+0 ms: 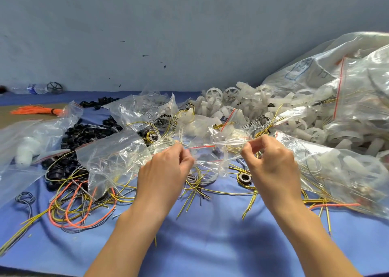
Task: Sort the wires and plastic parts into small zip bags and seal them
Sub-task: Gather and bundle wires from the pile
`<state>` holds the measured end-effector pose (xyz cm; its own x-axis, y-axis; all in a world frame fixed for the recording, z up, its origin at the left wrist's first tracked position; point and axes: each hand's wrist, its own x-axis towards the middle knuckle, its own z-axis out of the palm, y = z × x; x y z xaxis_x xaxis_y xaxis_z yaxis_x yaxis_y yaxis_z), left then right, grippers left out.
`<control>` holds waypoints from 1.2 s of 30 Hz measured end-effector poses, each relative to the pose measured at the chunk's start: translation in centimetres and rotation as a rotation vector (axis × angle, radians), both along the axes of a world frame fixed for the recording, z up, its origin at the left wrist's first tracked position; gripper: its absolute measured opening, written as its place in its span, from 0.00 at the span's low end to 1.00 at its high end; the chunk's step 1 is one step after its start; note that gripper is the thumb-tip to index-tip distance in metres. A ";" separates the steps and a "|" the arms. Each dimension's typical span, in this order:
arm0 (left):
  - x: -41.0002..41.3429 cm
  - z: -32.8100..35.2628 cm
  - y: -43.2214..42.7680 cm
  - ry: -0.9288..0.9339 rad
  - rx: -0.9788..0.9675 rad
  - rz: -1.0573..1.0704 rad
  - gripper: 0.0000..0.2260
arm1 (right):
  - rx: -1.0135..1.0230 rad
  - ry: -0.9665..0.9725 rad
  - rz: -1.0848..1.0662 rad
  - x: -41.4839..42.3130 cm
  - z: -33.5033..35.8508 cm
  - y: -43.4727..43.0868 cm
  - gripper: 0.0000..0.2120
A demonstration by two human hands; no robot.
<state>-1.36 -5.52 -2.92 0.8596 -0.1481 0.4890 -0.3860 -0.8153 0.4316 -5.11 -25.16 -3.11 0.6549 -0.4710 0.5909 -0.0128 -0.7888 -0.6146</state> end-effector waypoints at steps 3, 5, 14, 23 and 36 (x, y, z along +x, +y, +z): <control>-0.7 0.4 -0.1 -0.116 -0.048 -0.062 0.11 | 0.392 0.047 0.188 0.4 -0.2 1.3 0.03; -0.8 0.7 -0.4 -0.141 -0.060 -0.149 0.10 | 0.534 0.138 0.314 0.5 -0.4 2.1 0.04; -0.5 0.9 -2.0 0.339 -0.683 -0.179 0.09 | 0.473 -0.140 0.303 -0.1 0.7 4.2 0.05; -0.2 0.3 -4.2 0.576 -0.728 -0.409 0.15 | 0.249 -0.556 0.094 -2.1 4.7 3.3 0.08; 0.4 0.5 -5.5 0.946 -0.554 -0.951 0.16 | -0.306 -0.696 0.085 -5.2 7.3 3.8 0.18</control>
